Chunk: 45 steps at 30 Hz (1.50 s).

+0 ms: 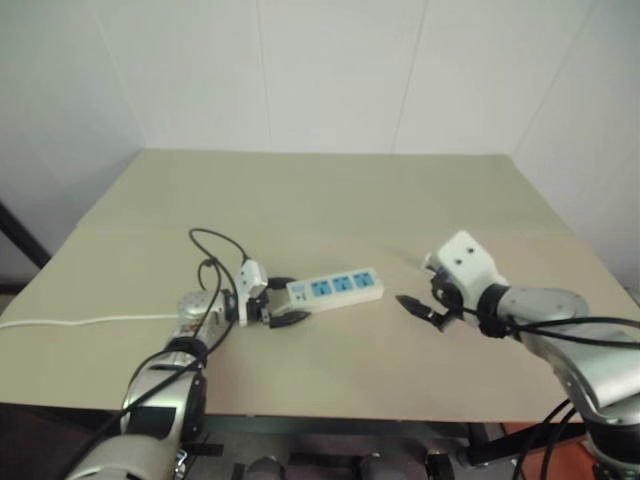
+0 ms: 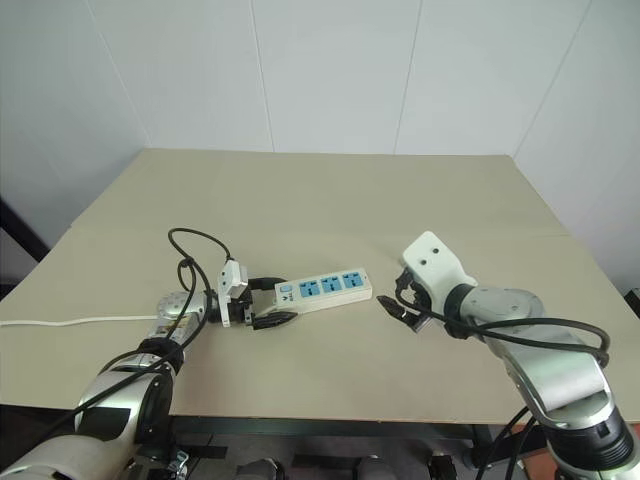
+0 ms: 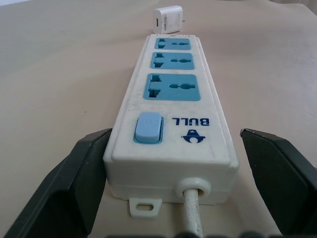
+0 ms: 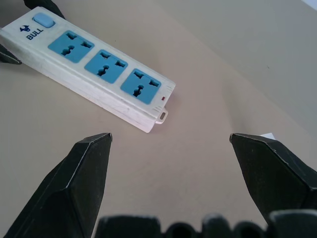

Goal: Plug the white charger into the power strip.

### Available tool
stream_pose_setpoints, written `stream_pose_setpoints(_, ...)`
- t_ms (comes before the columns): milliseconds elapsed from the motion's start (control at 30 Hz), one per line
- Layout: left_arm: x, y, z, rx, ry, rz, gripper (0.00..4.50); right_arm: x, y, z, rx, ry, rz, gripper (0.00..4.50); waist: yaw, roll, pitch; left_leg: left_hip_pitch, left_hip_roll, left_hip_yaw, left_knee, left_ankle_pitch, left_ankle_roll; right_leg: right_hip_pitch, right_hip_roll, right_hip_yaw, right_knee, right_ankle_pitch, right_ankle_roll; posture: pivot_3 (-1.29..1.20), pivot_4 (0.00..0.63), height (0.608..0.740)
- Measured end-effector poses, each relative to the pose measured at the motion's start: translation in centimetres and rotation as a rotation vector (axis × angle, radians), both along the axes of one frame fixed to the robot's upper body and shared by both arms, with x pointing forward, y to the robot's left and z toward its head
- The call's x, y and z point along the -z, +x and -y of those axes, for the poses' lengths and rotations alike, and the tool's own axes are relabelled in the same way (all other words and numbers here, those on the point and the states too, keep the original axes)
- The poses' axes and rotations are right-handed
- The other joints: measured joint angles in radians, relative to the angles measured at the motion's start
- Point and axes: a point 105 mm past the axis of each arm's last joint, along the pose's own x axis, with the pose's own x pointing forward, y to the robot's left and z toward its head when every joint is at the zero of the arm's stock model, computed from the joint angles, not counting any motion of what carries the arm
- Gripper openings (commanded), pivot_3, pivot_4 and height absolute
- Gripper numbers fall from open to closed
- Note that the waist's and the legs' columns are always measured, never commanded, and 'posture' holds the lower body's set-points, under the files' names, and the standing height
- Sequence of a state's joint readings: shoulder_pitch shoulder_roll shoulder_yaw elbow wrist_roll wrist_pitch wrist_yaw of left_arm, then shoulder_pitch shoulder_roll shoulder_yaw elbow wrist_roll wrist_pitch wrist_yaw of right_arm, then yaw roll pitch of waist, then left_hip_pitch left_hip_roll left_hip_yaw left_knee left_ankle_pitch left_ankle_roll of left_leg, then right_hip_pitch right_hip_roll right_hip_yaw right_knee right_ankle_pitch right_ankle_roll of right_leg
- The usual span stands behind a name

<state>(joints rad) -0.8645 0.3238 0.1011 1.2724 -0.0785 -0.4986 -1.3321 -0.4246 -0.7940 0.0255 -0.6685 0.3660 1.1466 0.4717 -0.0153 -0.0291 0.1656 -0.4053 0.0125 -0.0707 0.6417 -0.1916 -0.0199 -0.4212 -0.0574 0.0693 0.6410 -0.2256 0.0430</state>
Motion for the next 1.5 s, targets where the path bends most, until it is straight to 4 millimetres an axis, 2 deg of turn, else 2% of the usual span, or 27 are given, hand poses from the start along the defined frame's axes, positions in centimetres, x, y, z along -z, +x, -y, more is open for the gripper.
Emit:
stream_pose_setpoints(133,0.0,0.2,-0.1,-0.017,-0.002,0.002,3.28,0.0,0.0,0.0,0.0,0.0,0.0,4.5,0.0,0.0,0.0,0.0,0.0,0.0,0.0,0.0,0.0,0.0,0.0,0.0,0.0,0.0,0.0,0.0,0.15,0.74)
stream_pose_setpoints(433,0.1,0.2,0.0,-0.025,0.005,0.001,3.24,-0.4,0.2,-0.2,-0.011,0.0,0.003,4.5,0.0,0.0,0.0,0.0,0.0,0.0,0.0,0.0,0.0,0.0,0.0,0.0,0.0,0.0,0.0,0.0,0.15,0.74)
stream_pose_setpoints(533,0.1,0.2,0.1,-0.014,0.018,0.002,3.24,-2.1,0.8,-0.5,-0.061,-0.065,0.009,4.5,0.0,0.0,0.0,0.0,0.0,0.0,0.0,0.0,0.0,0.0,0.0,0.0,0.0,0.0,0.0,0.0,0.15,0.74)
stream_pose_setpoints(667,-0.1,0.3,0.4,0.013,0.051,0.012,3.24,-4.2,2.6,0.2,-0.11,-0.195,-0.021,4.5,0.002,0.0,0.0,-0.001,0.0,0.0,0.0,0.0,0.0,0.0,0.0,-0.001,-0.003,0.0,0.0,0.0,0.15,0.74)
stream_pose_setpoints(867,-0.3,0.1,1.0,0.053,0.076,0.028,3.24,-2.6,7.7,1.2,-0.177,-0.342,-0.152,4.5,-0.002,0.0,0.0,-0.002,0.0,0.001,0.0,0.0,0.0,-0.001,-0.001,0.0,-0.003,0.0,0.001,0.0,0.15,0.74)
stream_pose_setpoints(1033,-0.3,-0.2,1.5,0.086,0.078,0.046,3.24,-2.1,12.2,1.1,-0.186,-0.438,-0.199,4.5,-0.004,0.001,0.001,-0.002,0.0,0.0,0.0,0.0,0.0,-0.002,0.0,0.0,-0.001,0.0,0.0,0.0,0.15,0.74)
stream_pose_setpoints(1233,-0.1,-0.6,1.4,0.094,0.073,0.067,3.24,-0.6,14.1,2.1,-0.169,-0.543,-0.257,4.5,-0.006,0.002,0.001,-0.001,-0.001,0.0,-0.001,0.0,0.0,-0.002,-0.001,0.0,0.0,0.002,-0.003,0.0,0.15,0.74)
stream_pose_setpoints(1333,0.0,-0.8,1.3,0.091,0.07,0.072,3.24,0.3,14.3,3.1,-0.13,-0.565,-0.29,4.5,-0.009,0.002,0.001,0.0,-0.001,0.0,-0.001,0.0,0.0,-0.002,-0.001,0.0,0.001,0.002,-0.003,0.0,0.15,0.74)
stream_pose_setpoints(1500,0.0,-0.9,0.9,0.083,0.066,0.077,3.24,0.4,14.4,3.9,-0.102,-0.566,-0.3,4.5,-0.021,0.005,0.002,0.0,-0.001,0.0,-0.001,0.0,0.0,-0.002,-0.001,0.0,0.002,0.002,-0.003,0.0,0.15,0.74)
